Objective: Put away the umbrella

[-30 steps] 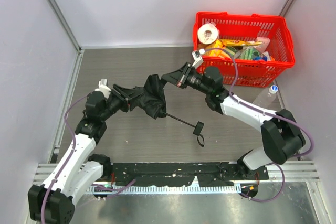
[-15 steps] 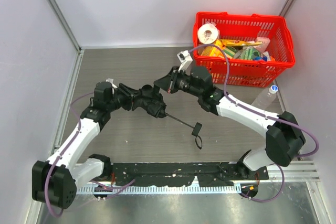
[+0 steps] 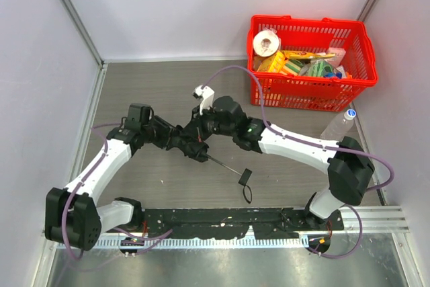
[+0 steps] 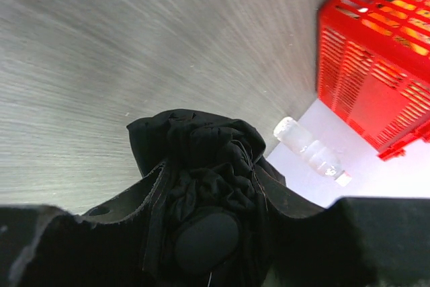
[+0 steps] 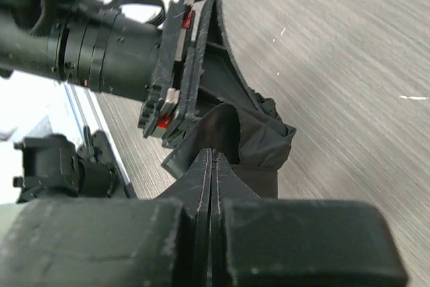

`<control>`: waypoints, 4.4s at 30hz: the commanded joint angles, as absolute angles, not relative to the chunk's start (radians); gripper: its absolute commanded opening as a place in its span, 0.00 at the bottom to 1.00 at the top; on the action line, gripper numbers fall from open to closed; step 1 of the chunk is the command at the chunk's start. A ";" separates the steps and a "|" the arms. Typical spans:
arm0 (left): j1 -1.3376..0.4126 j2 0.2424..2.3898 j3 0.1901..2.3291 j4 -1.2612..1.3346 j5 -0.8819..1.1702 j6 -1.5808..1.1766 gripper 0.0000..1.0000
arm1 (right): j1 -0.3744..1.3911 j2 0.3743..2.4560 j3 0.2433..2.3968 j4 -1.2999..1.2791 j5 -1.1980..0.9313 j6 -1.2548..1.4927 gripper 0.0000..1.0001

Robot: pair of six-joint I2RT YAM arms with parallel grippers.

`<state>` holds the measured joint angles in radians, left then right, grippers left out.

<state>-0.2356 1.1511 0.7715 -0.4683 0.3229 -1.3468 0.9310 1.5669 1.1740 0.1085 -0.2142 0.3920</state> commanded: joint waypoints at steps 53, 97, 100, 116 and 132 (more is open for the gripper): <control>-0.259 1.383 0.643 -0.218 0.143 -1.330 0.00 | 1.078 1.821 1.237 0.333 -0.569 0.275 0.00; -0.296 1.401 0.620 -0.278 0.044 -1.169 0.00 | 1.184 1.885 1.399 0.069 -0.537 0.074 0.00; -0.298 1.381 0.626 -0.308 0.060 -1.140 0.00 | 1.183 1.920 1.431 0.006 -0.459 0.009 0.00; -0.296 1.333 0.577 -0.245 0.103 -1.178 0.00 | 1.189 1.942 1.388 0.026 -0.226 0.008 0.00; -0.296 1.309 0.566 -0.255 0.114 -1.230 0.00 | 1.203 1.879 1.243 0.274 0.025 -0.002 0.00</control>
<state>-0.2836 1.3258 0.5705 -0.2672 0.0975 -1.1858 1.1763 1.9240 1.2846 0.0650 0.0551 -0.0093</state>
